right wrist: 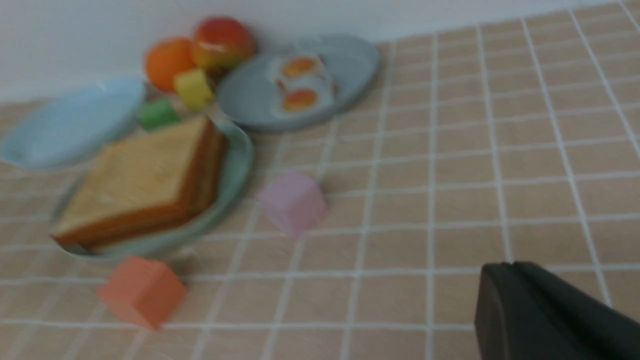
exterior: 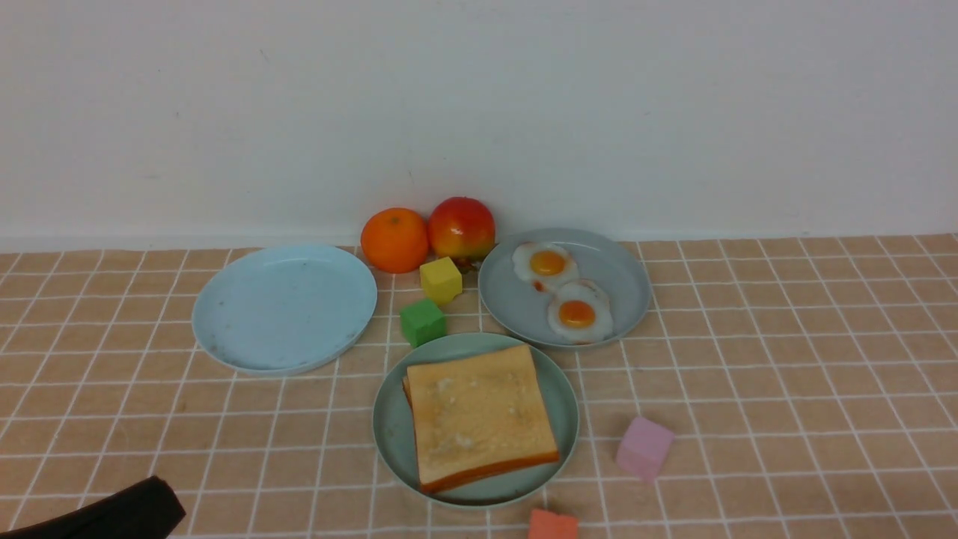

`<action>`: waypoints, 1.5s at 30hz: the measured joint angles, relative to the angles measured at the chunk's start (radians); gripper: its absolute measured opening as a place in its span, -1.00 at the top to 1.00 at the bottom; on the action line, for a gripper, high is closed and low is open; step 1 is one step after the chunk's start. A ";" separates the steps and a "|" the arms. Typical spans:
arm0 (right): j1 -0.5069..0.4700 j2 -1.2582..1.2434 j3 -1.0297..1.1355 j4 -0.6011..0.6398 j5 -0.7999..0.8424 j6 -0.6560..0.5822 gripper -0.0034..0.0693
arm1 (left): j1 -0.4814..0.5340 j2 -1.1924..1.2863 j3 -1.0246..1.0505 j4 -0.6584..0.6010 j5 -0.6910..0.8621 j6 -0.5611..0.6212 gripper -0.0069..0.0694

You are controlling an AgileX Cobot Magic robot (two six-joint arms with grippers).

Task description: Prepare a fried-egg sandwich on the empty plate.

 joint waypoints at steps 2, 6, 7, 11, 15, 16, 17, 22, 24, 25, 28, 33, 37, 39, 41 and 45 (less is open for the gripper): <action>-0.072 -0.001 0.006 -0.003 -0.007 -0.001 0.94 | 0.000 0.000 0.000 0.000 0.001 0.000 0.85; -0.195 -0.018 0.006 0.020 -0.006 -0.086 0.94 | 0.000 0.000 0.000 0.000 0.006 0.000 0.85; -0.203 -0.018 0.006 0.028 -0.005 -0.114 0.94 | 0.000 0.000 0.000 0.000 0.008 0.000 0.85; -0.217 -0.019 0.005 0.089 0.009 -0.220 0.94 | 0.000 0.000 0.001 0.000 0.010 0.000 0.85; -0.217 -0.019 0.003 0.129 0.015 -0.275 0.94 | 0.000 0.000 0.001 0.000 0.011 0.000 0.84; -0.217 -0.020 0.003 0.143 0.016 -0.293 0.94 | 0.000 0.000 0.001 0.000 0.012 0.000 0.83; -0.217 -0.020 0.003 0.148 0.016 -0.299 0.94 | 0.000 0.000 0.001 0.000 0.012 0.000 0.83; -0.217 -0.020 0.003 0.157 0.017 -0.316 0.94 | 0.000 0.000 0.001 0.000 0.012 0.000 0.82; -0.217 -0.020 0.003 0.157 0.017 -0.316 0.94 | 0.000 0.000 0.001 0.000 0.013 0.000 0.82; -0.217 -0.020 0.003 0.157 0.017 -0.316 0.94 | 0.000 0.000 0.001 0.000 0.013 0.000 0.82; -0.217 -0.020 0.003 0.157 0.017 -0.316 0.94 | 0.000 0.000 0.001 0.000 0.013 0.000 0.82; -0.217 -0.020 0.003 0.157 0.017 -0.316 0.93 | 0.000 0.000 0.001 0.000 0.014 0.000 0.82; -0.217 -0.020 0.003 0.157 0.017 -0.316 0.93 | 0.000 0.000 0.001 0.000 0.014 0.000 0.82; -0.217 -0.020 0.003 0.157 0.017 -0.316 0.92 | 0.000 0.000 0.001 0.000 0.014 0.000 0.82; -0.217 -0.020 0.003 0.157 0.017 -0.316 0.92 | 0.000 0.000 0.001 0.000 0.014 0.000 0.82; -0.217 -0.020 0.003 0.162 0.017 -0.316 0.91 | 0.000 0.000 0.001 0.000 0.014 0.000 0.82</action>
